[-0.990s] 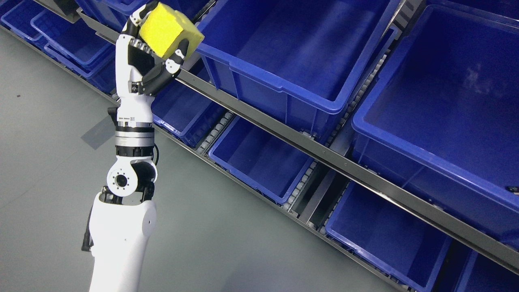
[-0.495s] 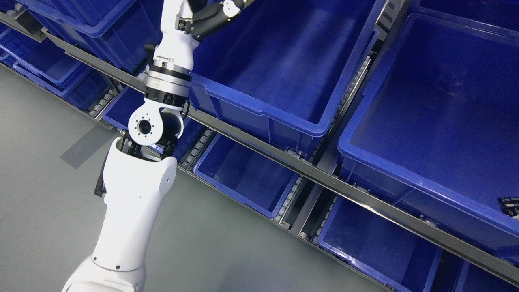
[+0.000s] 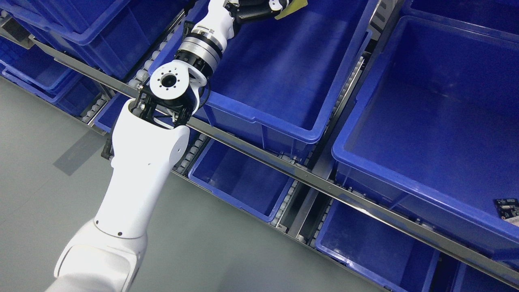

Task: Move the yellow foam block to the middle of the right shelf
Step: 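Extend the left hand over a blue bin and release the cube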

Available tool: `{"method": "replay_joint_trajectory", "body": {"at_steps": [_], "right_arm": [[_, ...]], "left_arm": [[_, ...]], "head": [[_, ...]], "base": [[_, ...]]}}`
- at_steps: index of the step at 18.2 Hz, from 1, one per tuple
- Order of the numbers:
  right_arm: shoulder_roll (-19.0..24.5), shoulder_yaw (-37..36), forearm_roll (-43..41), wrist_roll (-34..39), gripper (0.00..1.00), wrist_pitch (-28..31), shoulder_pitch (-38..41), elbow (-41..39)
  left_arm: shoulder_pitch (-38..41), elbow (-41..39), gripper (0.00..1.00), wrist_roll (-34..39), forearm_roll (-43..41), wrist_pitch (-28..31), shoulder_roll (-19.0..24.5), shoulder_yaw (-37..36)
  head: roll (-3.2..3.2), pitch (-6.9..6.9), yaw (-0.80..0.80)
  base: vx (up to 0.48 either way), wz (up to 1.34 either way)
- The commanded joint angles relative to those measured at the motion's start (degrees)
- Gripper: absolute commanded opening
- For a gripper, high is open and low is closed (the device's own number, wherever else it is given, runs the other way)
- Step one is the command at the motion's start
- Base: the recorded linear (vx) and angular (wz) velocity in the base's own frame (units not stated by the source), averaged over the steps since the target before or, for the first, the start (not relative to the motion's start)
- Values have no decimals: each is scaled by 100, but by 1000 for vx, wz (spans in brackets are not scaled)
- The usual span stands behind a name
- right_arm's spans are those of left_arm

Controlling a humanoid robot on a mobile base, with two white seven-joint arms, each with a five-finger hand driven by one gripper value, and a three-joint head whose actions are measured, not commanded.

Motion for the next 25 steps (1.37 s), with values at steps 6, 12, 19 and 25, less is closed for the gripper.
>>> {"method": "replay_joint_trajectory", "body": {"at_steps": [6,12,19,25], "right_arm": [[-100,0,0,5,100,4,-9,-100],[-100,0,0,5,100,4,-9,-100],[-100,0,0,5,100,4,-9,-100],[-100,0,0,5,100,4,-9,-100]], "left_arm": [[-386,1046,100,17,156,1040,100,-335],[-378,116,100,17,156,69,100,-141],[402,-1264,100,-9,174,-945,100,912],[1836,-1310,100,-1774,174,-2624,100,1404]], "head": [[0,0,0],[0,0,0],[0,0,0],[0,0,0]], "base": [[0,0],[0,0],[0,0],[0,0]]}}
